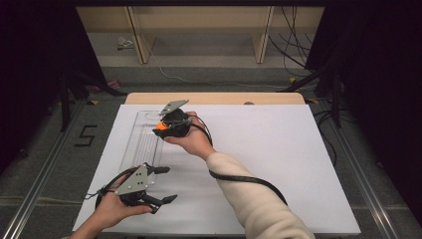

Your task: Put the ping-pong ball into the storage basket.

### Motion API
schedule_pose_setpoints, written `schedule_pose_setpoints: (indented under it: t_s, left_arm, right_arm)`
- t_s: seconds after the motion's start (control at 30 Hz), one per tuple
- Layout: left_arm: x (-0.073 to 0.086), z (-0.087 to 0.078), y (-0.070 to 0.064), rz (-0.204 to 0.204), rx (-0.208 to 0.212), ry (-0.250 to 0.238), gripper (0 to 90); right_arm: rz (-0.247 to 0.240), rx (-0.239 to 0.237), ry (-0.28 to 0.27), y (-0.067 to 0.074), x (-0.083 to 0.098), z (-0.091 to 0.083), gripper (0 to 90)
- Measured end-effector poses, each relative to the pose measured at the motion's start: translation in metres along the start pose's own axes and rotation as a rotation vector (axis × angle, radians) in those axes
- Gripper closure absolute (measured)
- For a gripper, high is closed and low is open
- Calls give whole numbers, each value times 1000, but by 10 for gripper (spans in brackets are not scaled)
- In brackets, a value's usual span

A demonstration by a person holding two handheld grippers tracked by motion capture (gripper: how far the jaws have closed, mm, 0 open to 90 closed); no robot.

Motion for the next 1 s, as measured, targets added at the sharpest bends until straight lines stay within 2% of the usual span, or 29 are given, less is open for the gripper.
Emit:
schedule_pose_setpoints:
  t_s: [1.0]
  left_arm:
    - [0,0,0,2,3,2,169]
  right_arm:
    - [-15,-21,17,6,-10,18,512]
Point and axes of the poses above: each handheld gripper's, and its own axes: z roughly forward along the jaws, x roughly out of its underside, y roughly to its left, the point moved 7 cm from there along z, roughly forward along the jaws, and after that the axes turned 12 degrees about -x, right-handed, at the moved point
